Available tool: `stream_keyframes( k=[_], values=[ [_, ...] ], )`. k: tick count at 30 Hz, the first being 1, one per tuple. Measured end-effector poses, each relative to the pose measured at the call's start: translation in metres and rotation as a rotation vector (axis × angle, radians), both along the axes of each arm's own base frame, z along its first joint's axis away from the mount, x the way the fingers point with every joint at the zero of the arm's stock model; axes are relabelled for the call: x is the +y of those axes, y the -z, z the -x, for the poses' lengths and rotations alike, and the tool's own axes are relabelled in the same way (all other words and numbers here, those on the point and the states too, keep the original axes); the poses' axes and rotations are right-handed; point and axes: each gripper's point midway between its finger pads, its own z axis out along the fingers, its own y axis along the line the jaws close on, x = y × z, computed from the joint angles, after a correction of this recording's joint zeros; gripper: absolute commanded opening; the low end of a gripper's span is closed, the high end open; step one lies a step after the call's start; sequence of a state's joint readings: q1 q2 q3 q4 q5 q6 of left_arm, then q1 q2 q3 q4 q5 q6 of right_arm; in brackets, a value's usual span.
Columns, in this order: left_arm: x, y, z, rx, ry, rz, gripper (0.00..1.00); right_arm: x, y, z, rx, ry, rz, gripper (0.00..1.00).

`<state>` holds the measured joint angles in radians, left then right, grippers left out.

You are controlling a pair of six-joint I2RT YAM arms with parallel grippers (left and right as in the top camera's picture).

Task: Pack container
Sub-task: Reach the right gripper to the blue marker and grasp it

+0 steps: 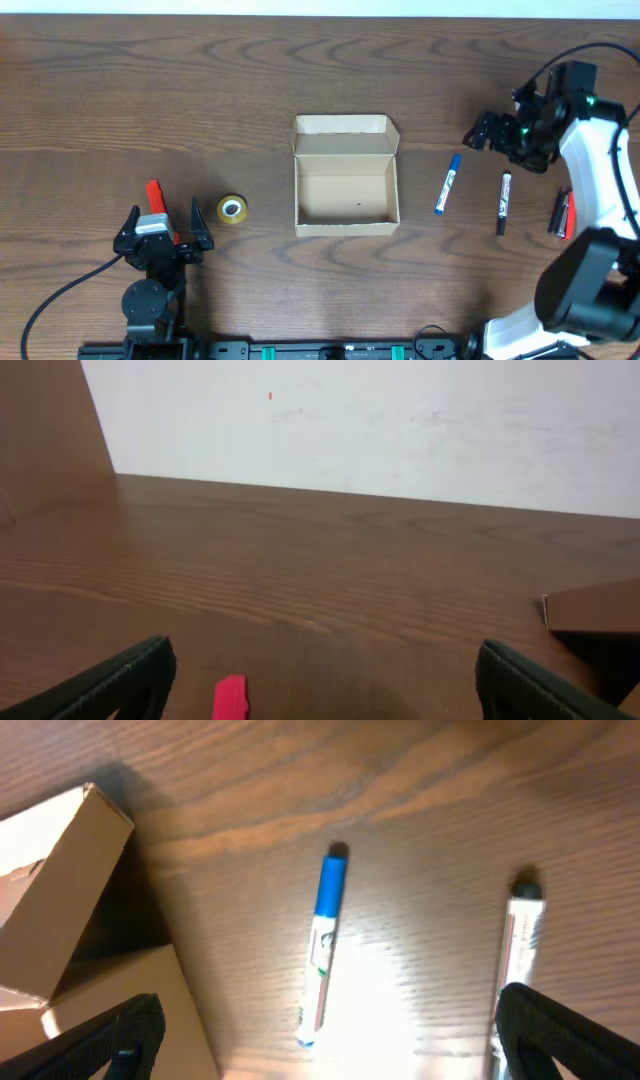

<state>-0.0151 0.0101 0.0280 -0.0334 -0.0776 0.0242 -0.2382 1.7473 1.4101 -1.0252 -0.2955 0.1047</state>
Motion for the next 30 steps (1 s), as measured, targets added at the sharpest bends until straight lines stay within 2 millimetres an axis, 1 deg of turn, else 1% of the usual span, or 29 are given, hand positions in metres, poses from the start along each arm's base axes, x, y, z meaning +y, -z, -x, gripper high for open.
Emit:
stream_keyframes(
  k=[2, 5, 8, 10, 16, 19, 20, 26, 30],
  values=[
    [0.000, 0.000, 0.000, 0.000, 0.000, 0.000, 0.95, 0.006, 0.001, 0.003, 0.016, -0.011, -0.034, 0.99],
    [0.000, 0.000, 0.000, 0.000, 0.000, 0.000, 0.95, 0.009, 0.003, 0.010, 0.049, -0.017, -0.046, 0.99],
    [0.000, 0.000, 0.000, 0.000, 0.000, 0.000, 0.95, 0.010, 0.006, 0.017, 0.083, -0.027, -0.016, 0.99],
    [0.000, 0.000, 0.000, 0.000, 0.000, 0.000, 0.95, 0.014, 0.007, 0.020, 0.102, -0.049, 0.021, 0.99],
    [0.000, 0.000, 0.000, 0.000, 0.000, 0.000, 0.95, 0.045, 0.011, 0.022, 0.115, -0.185, 0.105, 0.99],
    [0.000, 0.000, 0.000, 0.000, 0.000, 0.000, 0.95, 0.056, 0.014, 0.020, 0.113, -0.227, 0.133, 0.99],
    [0.000, 0.000, 0.000, 0.000, 0.000, 0.000, 0.95, 0.058, 0.016, 0.018, 0.110, -0.233, 0.140, 0.97],
    [0.000, 0.000, 0.000, 0.000, 0.000, 0.000, 0.95, 0.056, 0.031, 0.002, 0.097, -0.199, 0.160, 0.97],
    [0.000, 0.000, 0.000, 0.000, 0.000, 0.000, 0.95, 0.055, 0.043, 0.000, 0.116, -0.175, 0.163, 0.98]
  ],
)
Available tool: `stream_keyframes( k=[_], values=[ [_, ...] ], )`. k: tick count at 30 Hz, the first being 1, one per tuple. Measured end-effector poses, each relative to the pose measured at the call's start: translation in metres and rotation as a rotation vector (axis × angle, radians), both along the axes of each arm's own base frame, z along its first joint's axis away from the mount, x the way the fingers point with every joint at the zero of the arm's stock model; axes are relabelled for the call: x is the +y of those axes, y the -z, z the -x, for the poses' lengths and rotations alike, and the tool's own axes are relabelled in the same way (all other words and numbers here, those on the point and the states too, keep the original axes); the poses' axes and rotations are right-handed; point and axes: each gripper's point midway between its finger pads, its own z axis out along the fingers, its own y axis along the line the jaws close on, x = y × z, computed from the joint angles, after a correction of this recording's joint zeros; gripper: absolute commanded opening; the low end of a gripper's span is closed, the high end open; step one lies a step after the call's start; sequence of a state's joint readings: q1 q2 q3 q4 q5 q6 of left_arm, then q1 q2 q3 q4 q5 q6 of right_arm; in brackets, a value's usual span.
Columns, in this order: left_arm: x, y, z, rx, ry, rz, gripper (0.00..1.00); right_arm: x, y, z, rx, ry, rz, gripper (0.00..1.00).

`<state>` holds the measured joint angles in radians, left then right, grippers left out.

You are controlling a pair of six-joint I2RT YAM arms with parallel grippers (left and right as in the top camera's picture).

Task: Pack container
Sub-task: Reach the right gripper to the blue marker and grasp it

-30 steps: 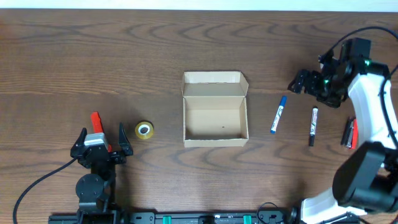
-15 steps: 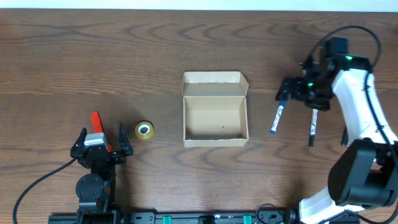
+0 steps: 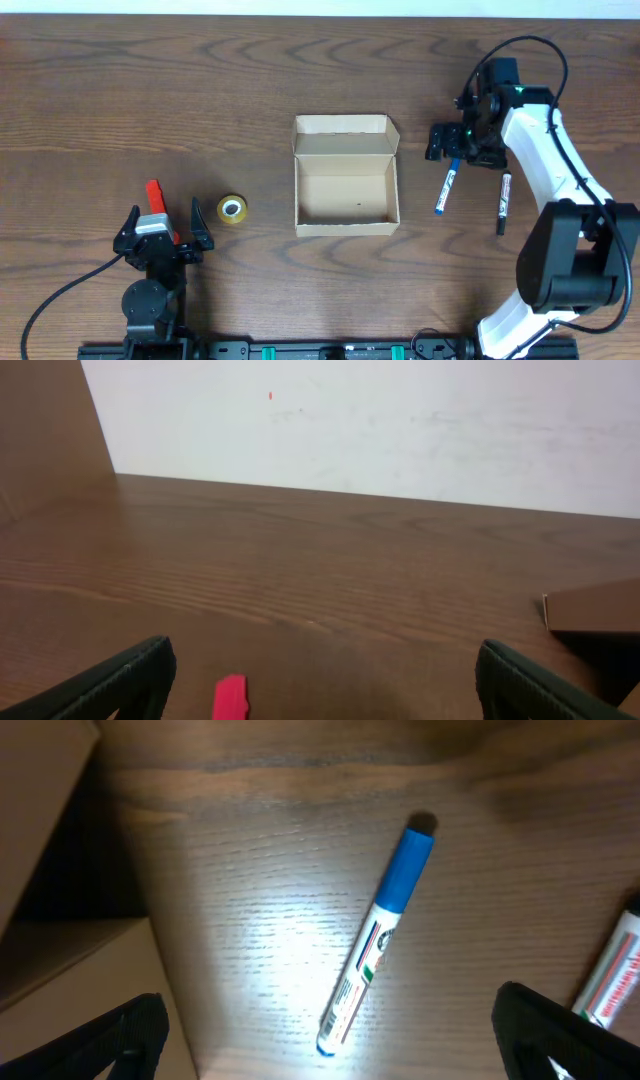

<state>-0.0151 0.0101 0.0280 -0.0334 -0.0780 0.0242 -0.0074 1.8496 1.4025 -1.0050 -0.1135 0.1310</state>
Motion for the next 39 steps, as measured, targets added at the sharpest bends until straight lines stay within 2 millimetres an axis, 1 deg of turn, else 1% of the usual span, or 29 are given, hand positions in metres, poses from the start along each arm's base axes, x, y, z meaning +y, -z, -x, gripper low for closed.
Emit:
stream_keyframes(
  k=[6, 7, 11, 16, 23, 26, 28, 29, 32, 33, 34, 35, 39],
  values=[
    [0.000, 0.000, 0.000, 0.000, 0.000, 0.000, 0.95, -0.001, 0.021, -0.001, 0.011, 0.054, 0.002, 0.97],
    [0.000, 0.000, 0.000, 0.000, 0.000, 0.000, 0.95, -0.002, 0.025, 0.001, 0.019, 0.065, 0.003, 0.98],
    [0.000, 0.000, 0.000, 0.000, 0.000, 0.000, 0.95, -0.003, 0.043, 0.013, 0.072, 0.118, 0.008, 0.99],
    [0.000, 0.000, 0.000, 0.000, 0.000, 0.000, 0.95, -0.006, 0.055, 0.026, 0.117, 0.171, 0.024, 0.99],
    [0.000, 0.000, 0.000, 0.000, 0.000, 0.000, 0.95, -0.007, 0.072, 0.043, 0.154, 0.195, 0.032, 0.99],
    [0.000, 0.000, 0.000, 0.000, 0.000, 0.000, 0.95, -0.010, 0.076, 0.045, 0.144, 0.205, 0.049, 0.93],
    [0.000, 0.000, 0.000, 0.000, 0.000, 0.000, 0.95, -0.012, 0.077, 0.044, 0.133, 0.211, 0.058, 0.75],
    [0.000, 0.000, 0.000, 0.000, 0.000, 0.000, 0.95, -0.014, 0.078, 0.044, 0.127, 0.213, 0.067, 0.64],
    [0.000, 0.000, 0.000, 0.000, 0.000, 0.000, 0.95, -0.016, 0.079, 0.046, 0.119, 0.225, 0.082, 0.30],
    [0.000, 0.000, 0.000, 0.000, 0.000, 0.000, 0.95, -0.016, 0.079, 0.046, 0.118, 0.228, 0.080, 0.15],
    [0.000, 0.000, 0.000, 0.000, 0.000, 0.000, 0.95, -0.016, 0.079, 0.046, 0.116, 0.228, 0.078, 0.05],
    [0.000, 0.000, 0.000, 0.000, 0.000, 0.000, 0.95, -0.015, 0.079, 0.045, 0.115, 0.230, 0.072, 0.01],
    [0.000, 0.000, 0.000, 0.000, 0.000, 0.000, 0.95, -0.013, 0.077, 0.044, 0.108, 0.232, 0.060, 0.01]
  ],
)
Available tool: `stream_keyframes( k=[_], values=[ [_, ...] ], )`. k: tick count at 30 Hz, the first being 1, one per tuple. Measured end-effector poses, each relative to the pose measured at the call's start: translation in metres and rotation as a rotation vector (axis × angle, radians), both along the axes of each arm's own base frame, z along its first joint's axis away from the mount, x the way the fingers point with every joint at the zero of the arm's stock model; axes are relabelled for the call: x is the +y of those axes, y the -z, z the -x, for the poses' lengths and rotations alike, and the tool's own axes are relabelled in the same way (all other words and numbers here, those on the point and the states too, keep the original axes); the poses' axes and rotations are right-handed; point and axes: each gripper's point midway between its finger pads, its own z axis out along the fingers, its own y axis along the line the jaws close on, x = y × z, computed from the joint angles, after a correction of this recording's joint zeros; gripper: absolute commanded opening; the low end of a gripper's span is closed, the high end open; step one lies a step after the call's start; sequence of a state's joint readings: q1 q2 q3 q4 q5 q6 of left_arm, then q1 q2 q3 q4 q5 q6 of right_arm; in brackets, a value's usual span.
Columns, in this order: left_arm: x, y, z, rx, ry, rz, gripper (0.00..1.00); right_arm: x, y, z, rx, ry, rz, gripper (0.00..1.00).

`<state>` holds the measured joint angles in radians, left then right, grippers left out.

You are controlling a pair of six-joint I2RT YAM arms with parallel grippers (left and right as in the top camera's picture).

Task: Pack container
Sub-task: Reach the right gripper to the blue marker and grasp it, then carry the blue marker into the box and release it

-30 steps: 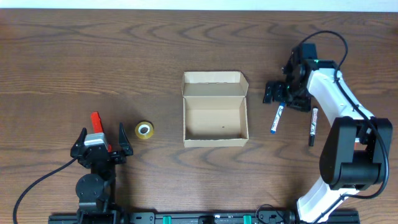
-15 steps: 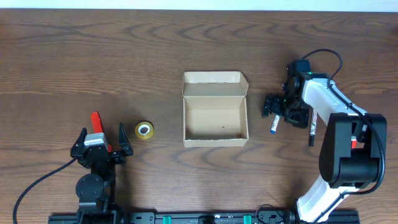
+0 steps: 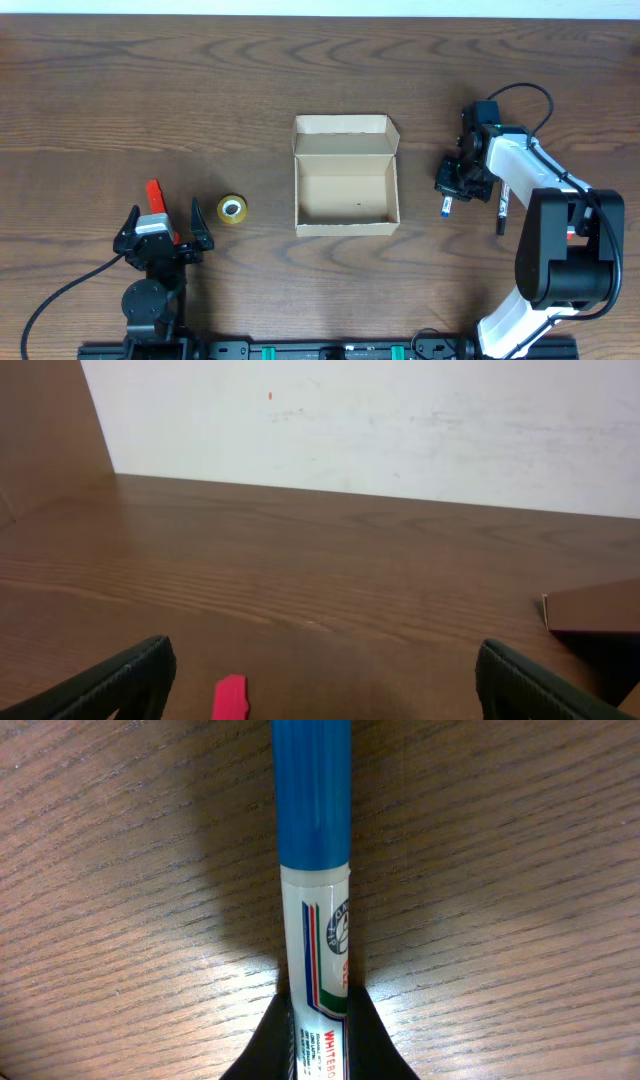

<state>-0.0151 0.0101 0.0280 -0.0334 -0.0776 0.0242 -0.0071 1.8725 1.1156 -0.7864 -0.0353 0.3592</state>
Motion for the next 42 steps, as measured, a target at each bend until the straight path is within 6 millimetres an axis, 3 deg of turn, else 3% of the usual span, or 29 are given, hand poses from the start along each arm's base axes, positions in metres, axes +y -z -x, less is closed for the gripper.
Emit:
stream_keyframes(
  k=[8, 16, 21, 25, 28, 31, 36, 38, 42],
  values=[
    [0.000, 0.000, 0.000, 0.000, 0.000, 0.000, 0.95, 0.003, -0.001, -0.007, -0.032, -0.003, -0.018, 0.01],
    [0.000, 0.000, 0.000, 0.000, 0.000, 0.000, 0.95, 0.023, -0.009, -0.019, -0.082, -0.138, -0.120, 0.02],
    [0.000, 0.000, 0.000, 0.000, 0.000, 0.000, 0.95, 0.034, -0.055, -0.047, -0.201, -0.249, -0.129, 0.01],
    [0.000, 0.000, 0.000, 0.000, 0.000, 0.000, 0.95, 0.066, -0.126, -0.065, -0.411, -0.457, -0.124, 0.02],
    [0.000, 0.000, 0.000, 0.000, 0.000, 0.000, 0.95, 0.102, -0.159, -0.053, -0.500, -0.693, -0.143, 0.01],
    [0.000, 0.000, 0.000, 0.000, 0.000, 0.000, 0.95, 0.142, -0.170, -0.024, -0.516, -0.982, -0.166, 0.01],
    [0.000, 0.000, 0.000, 0.000, 0.000, 0.000, 0.95, 0.193, -0.159, 0.031, -0.470, -1.521, -0.195, 0.01],
    [0.000, 0.000, 0.000, 0.000, 0.001, 0.000, 0.95, 0.205, -0.154, 0.041, -0.475, -1.686, -0.195, 0.01],
    [-0.001, 0.000, 0.000, 0.000, 0.003, 0.001, 0.95, 0.217, -0.139, 0.044, -0.471, -1.853, -0.199, 0.01]
  ],
)
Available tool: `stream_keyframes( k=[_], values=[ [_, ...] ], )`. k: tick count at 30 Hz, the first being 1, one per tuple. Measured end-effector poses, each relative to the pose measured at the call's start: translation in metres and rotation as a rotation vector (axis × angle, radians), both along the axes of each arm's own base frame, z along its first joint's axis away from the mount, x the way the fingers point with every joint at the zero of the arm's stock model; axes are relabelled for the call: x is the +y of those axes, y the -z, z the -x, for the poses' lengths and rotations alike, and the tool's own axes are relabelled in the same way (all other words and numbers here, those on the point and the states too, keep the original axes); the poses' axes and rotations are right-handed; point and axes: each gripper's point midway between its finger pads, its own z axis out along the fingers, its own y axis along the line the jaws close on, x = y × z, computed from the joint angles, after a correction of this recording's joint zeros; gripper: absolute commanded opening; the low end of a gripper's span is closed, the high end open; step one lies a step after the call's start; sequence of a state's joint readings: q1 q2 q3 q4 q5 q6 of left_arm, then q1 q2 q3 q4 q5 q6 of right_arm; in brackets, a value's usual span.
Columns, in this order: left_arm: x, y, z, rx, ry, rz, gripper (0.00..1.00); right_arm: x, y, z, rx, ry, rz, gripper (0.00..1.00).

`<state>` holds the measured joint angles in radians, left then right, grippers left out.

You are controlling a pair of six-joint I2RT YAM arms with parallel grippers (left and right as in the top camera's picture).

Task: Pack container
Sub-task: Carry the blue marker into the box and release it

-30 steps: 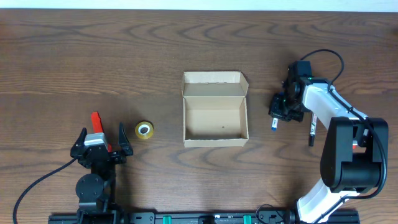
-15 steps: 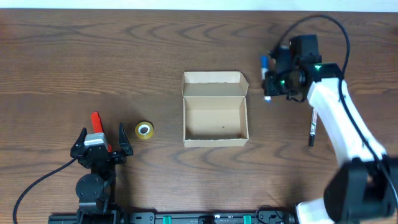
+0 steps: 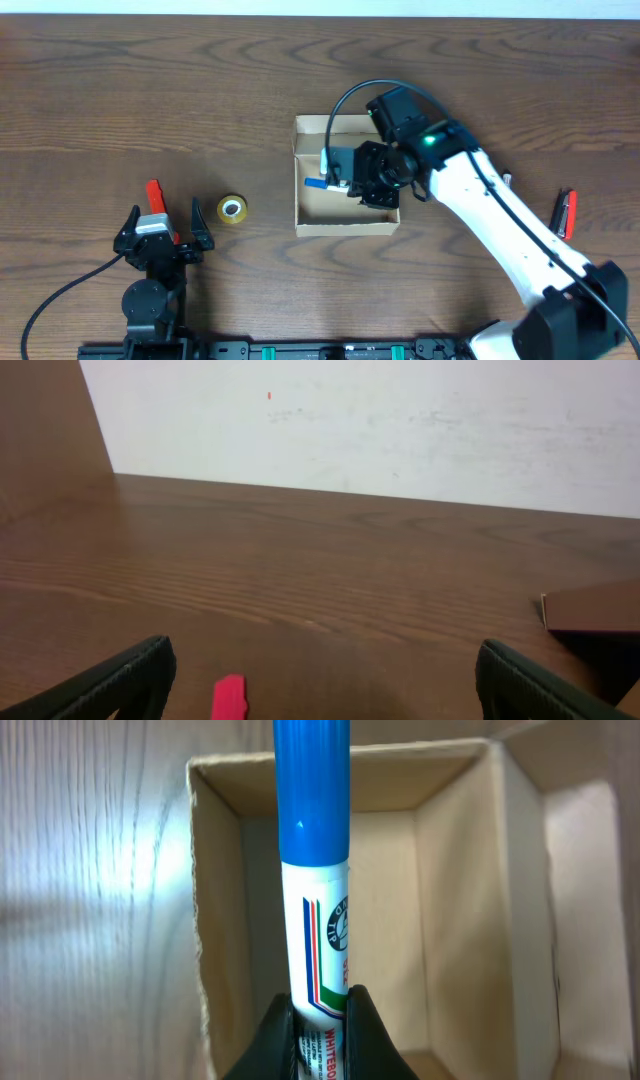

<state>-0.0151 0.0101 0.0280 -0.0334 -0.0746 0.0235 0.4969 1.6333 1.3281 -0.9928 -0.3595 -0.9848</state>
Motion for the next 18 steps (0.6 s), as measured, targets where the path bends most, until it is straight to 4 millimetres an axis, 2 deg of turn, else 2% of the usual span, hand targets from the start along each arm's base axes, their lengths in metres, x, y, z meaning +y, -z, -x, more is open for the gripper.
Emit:
stream_keyframes(
  k=[3, 11, 16, 17, 18],
  values=[
    [0.000, 0.000, 0.000, 0.000, 0.000, 0.000, 0.95, -0.001, 0.018, -0.003, 0.022, -0.036, 0.026, 0.01],
    [0.000, 0.000, 0.000, 0.000, 0.000, 0.000, 0.95, -0.022, 0.085, -0.017, 0.107, -0.053, 0.178, 0.01],
    [0.000, 0.000, 0.000, 0.000, 0.000, 0.000, 0.95, -0.033, 0.110, -0.019, 0.131, -0.059, 0.262, 0.01],
    [0.000, 0.000, 0.000, 0.000, 0.000, 0.000, 0.95, -0.034, 0.111, -0.019, 0.129, -0.059, 0.269, 0.03],
    [0.000, 0.000, 0.000, 0.000, 0.000, 0.000, 0.95, -0.035, 0.111, -0.020, 0.127, -0.059, 0.274, 0.13]
  ],
)
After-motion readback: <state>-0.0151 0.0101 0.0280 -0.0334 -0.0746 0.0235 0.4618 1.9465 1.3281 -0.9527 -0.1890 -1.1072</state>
